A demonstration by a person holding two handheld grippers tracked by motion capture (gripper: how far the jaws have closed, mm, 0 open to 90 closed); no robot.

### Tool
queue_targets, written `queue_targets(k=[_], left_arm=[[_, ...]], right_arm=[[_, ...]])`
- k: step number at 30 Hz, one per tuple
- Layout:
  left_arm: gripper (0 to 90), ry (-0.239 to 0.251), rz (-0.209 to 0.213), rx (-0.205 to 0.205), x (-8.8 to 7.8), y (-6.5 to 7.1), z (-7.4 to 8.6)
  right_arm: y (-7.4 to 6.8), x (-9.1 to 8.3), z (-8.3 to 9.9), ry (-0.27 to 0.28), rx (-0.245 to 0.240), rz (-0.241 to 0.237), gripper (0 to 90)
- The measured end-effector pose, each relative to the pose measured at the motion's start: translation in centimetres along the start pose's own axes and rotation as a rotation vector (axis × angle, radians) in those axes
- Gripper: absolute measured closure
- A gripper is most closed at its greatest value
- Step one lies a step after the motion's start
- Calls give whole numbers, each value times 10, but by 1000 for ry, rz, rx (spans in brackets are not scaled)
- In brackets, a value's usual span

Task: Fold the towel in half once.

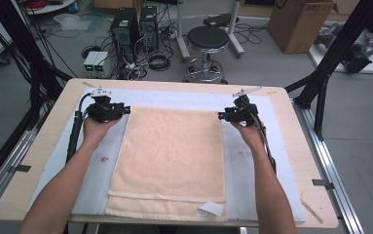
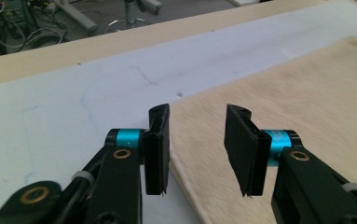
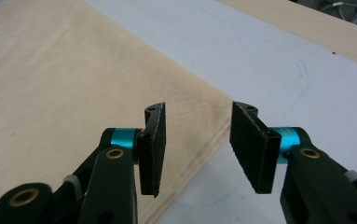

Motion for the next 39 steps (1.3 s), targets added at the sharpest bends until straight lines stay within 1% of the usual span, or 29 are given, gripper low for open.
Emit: queue_targets(k=[1, 2, 3, 4, 5, 6, 7, 8, 10, 11, 12, 13, 14, 15, 16, 17, 18, 19, 20, 22, 23, 25, 26, 28, 30, 33, 34, 35, 39], left_arm=[[588, 9, 15, 10, -3, 7, 3], [574, 4, 34, 17, -5, 14, 6], [551, 13, 55, 33, -9, 23, 8], [549, 25, 74, 48, -13, 32, 11], [539, 28, 81, 60, -17, 39, 15], [516, 28, 88, 72, -20, 44, 18], [501, 30, 96, 86, -25, 52, 24], [501, 25, 103, 97, -30, 58, 29], [492, 22, 124, 116, -38, 70, 39], [488, 11, 135, 123, -43, 75, 45], [475, 11, 145, 130, -47, 81, 50], [475, 9, 154, 138, -50, 86, 55], [475, 1, 159, 143, -54, 91, 61], [470, -5, 163, 154, -57, 95, 67], [467, -14, 165, 159, -60, 99, 73], [464, -45, 173, 164, -61, 103, 80], [447, -54, 177, 181, -63, 107, 85], [453, -51, 183, 183, -64, 111, 89], [457, -65, 191, 191, -66, 114, 94], [457, -67, 216, 199, -69, 123, 100], [465, -67, 227, 202, -70, 127, 102], [471, -73, 250, 220, -73, 133, 107], [495, -82, 271, 228, -73, 136, 110], [513, -109, 301, 234, -73, 141, 117], [529, -159, 339, 246, -71, 145, 124], [546, -237, 348, 249, -63, 146, 136], [549, -239, 339, 262, -62, 146, 136], [577, -238, 332, 266, -62, 146, 136], [661, -230, 324, 250, -61, 142, 135]], right_arm=[[-6, -5, 1, 22, 8, -23, 547], [-11, -10, 3, 34, 5, -42, 537], [-18, -15, 6, 44, -1, -56, 535], [-26, -20, 8, 57, -15, -74, 535], [-34, -26, 12, 62, -41, -90, 536], [-41, -31, 16, 65, -60, -102, 535], [-47, -35, 19, 66, -71, -115, 533], [-56, -43, 24, 78, -91, -130, 531], [-67, -54, 33, 97, -117, -141, 521], [-73, -59, 39, 72, -116, -173, 498], [-80, -64, 43, 59, -123, -204, 493], [-87, -71, 46, 91, -132, -203, 501], [-93, -76, 50, 123, -159, -190, 504], [-99, -79, 56, 113, -182, -191, 502], [-104, -81, 62, 103, -194, -203, 502], [-109, -82, 67, 97, -197, -212, 503], [-113, -84, 73, 94, -205, -219, 503], [-116, -83, 79, 89, -223, -214, 503], [-119, -83, 86, 74, -240, -215, 504], [-128, -86, 99, 47, -252, -236, 507], [-131, -87, 104, 47, -277, -234, 509], [-137, -92, 112, 42, -285, -246, 513], [-139, -94, 114, 50, -297, -256, 524], [-143, -97, 121, 31, -314, -268, 526], [-145, -97, 127, 12, -336, -272, 527], [-146, -88, 136, -37, -373, -253, 548], [-147, -87, 136, -35, -373, -251, 560], [-147, -86, 135, -35, -383, -248, 579], [-147, -86, 134, -48, -387, -260, 692]])
Point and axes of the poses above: each handheld gripper's, and its own axes: x roughly forward along the jaws, z roughly out of its underside, y roughly to its right, the point moved 10 cm from there along x, roughly forward along the jaws, and after that the axes turned 13 degrees about z, right-handed, at the moved point
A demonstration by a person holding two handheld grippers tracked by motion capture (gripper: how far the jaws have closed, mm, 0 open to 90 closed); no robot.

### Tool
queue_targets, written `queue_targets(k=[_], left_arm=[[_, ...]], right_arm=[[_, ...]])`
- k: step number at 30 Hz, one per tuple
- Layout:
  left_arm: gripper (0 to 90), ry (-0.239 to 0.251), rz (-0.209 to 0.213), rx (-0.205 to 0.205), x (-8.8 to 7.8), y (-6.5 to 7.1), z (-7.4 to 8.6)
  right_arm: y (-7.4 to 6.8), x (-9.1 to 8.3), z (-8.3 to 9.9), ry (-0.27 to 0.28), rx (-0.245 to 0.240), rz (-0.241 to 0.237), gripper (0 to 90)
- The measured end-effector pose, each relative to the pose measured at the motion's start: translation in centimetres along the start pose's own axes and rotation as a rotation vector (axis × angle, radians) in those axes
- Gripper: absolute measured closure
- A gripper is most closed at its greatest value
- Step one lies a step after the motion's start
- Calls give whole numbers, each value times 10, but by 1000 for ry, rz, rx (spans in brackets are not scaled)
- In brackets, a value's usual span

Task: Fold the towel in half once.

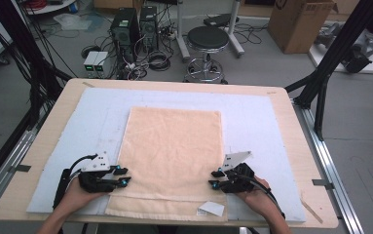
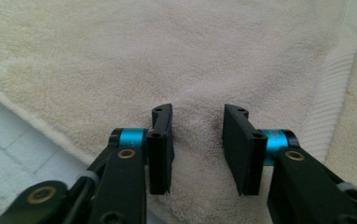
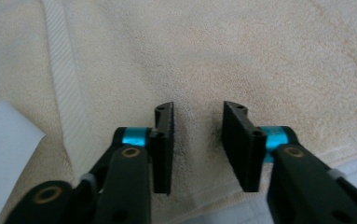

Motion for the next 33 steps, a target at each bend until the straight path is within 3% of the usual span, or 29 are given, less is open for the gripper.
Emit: queue_targets(k=[6, 14, 20, 26, 30, 33], left_arm=[[819, 5, -47, 25, 1, -1, -5], [835, 67, -44, 13, -9, 1, -15], [840, 110, -36, 17, -20, 7, -25], [841, 114, -16, 25, -28, 17, -25], [842, 83, -11, 2, -21, 12, -19], [850, 109, 17, -25, -21, 14, -21]], right_arm=[[2, -2, -4, 10, -8, 8, 814], [5, -12, -11, 45, 9, 0, 835], [8, -29, -23, 90, 15, -5, 839], [-1, -34, -21, 91, 17, -26, 840], [-2, -28, -15, 64, 19, -36, 839], [-4, -22, -10, 37, 24, -44, 839]])
Point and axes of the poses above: each handheld gripper's, and its own axes: x roughly forward along the jaws, z roughly out of its underside, y roughly to its right, the point moved 10 cm from there along x, roughly forward along the jaws, and after that the axes turned 13 degrees about z, right-handed, at the moved point
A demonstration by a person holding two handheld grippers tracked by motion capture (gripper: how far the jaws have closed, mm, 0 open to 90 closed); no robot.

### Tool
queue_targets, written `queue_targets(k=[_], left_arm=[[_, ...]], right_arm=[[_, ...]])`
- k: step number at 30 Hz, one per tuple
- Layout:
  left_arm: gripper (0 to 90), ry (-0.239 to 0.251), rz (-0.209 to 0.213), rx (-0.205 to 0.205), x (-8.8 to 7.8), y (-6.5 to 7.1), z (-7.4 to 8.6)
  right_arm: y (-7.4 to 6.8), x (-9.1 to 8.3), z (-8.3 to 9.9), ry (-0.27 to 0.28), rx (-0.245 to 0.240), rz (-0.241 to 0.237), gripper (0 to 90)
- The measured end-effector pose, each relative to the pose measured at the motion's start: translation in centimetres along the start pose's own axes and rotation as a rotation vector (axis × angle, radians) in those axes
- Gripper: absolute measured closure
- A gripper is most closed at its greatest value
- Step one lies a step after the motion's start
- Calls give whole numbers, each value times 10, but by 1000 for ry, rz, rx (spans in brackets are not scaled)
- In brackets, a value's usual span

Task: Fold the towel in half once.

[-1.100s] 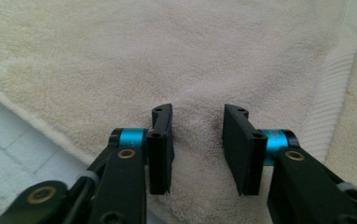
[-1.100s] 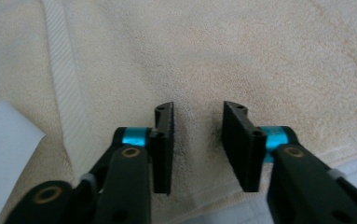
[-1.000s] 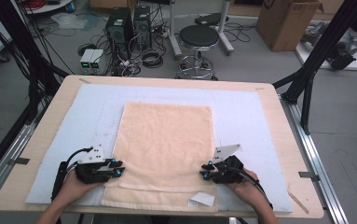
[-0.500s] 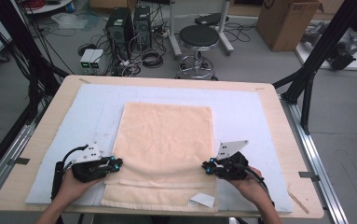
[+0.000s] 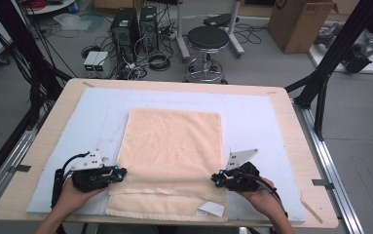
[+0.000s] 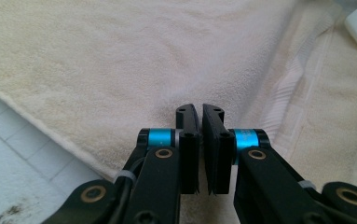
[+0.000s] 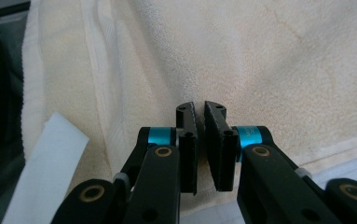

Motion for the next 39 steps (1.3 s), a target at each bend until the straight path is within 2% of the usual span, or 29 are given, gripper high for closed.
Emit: queue_targets(k=[3, 5, 10, 13, 16, 18, 22, 25, 27, 28, 30, 34, 36, 39], left_arm=[[851, 44, 9, 7, -10, 6, -8], [850, 57, 16, 18, -16, 11, -13], [850, 78, 39, 32, -23, 23, -21], [849, 73, 54, 36, -27, 32, -20], [847, 69, 80, 24, -29, 39, -14], [844, 51, 83, 16, -26, 39, -7], [841, -3, 95, -27, -11, 34, 12], [826, -17, 79, -41, -6, 30, 22], [761, -17, 47, -37, -4, 27, 23], [702, -14, 32, -34, -5, 26, 22], [623, 17, 18, -25, -10, 27, 17], [569, 58, 15, 17, -20, 38, 8], [568, 60, 24, 38, -20, 46, 8], [572, 34, 43, 59, -16, 56, 14]], right_arm=[[1, -9, -5, 54, 19, -8, 839], [1, -17, -11, 82, 31, -18, 839], [-5, -34, -24, 112, 2, -2, 839], [-12, -42, -26, 121, -7, -9, 839], [-22, -48, -24, 125, -10, -27, 837], [-27, -47, -18, 108, -6, -33, 834], [-32, -33, -1, 53, 15, -59, 831], [-33, -21, 11, 28, 24, -68, 824], [-32, -12, 19, -5, 29, -54, 748], [-30, -9, 20, -6, 29, -29, 710], [-29, -11, 19, 14, 39, -26, 680], [-31, -24, 8, 91, 44, -6, 642], [-38, -29, 6, 121, 38, -16, 635], [-51, -30, 7, 129, 16, -36, 629]])
Point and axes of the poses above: each handheld gripper's, and its own axes: x roughly forward along the jaws, z roughly out of its underside, y roughly to its right, the point moved 10 cm from there along x, roughly forward along the jaws, and after that the axes turned 13 degrees about z, right-handed, at the moved point
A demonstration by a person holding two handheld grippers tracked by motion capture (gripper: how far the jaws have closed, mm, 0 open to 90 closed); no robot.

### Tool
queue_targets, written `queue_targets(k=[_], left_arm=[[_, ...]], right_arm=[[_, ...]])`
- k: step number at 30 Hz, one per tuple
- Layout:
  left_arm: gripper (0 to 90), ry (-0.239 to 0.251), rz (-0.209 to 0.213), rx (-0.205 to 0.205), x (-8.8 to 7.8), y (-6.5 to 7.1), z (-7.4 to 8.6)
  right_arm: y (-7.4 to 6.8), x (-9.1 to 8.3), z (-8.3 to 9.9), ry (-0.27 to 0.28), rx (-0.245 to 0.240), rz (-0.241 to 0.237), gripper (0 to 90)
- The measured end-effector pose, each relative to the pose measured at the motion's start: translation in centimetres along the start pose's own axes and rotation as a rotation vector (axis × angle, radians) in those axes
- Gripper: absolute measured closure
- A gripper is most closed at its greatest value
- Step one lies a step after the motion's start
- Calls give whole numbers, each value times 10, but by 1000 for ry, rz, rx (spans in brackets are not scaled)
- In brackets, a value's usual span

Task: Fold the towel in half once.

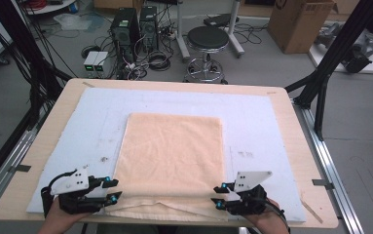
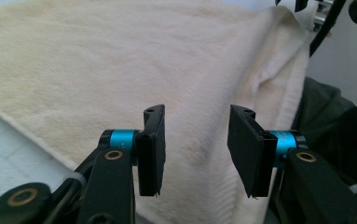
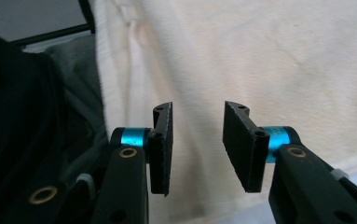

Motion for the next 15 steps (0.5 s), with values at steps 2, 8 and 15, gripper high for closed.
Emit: queue_targets(k=[2, 8, 15], left_arm=[[583, -32, 8, 10, 5, 4, 7], [603, -141, 73, 3, 20, 10, 29], [739, -152, 58, 12, 23, 3, 33]], right_arm=[[-10, 3, 3, -6, -20, -20, 628], [-24, 17, 14, -73, -83, -51, 621], [-24, 28, 16, -116, -124, -65, 757]])
Point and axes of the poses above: each handheld gripper's, and its own axes: x roughly forward along the jaws, z roughly out of its underside, y roughly to its right, the point moved 10 cm from there along x, roughly forward along the jaws, and after that the axes turned 13 degrees about z, right-handed, at the moved point
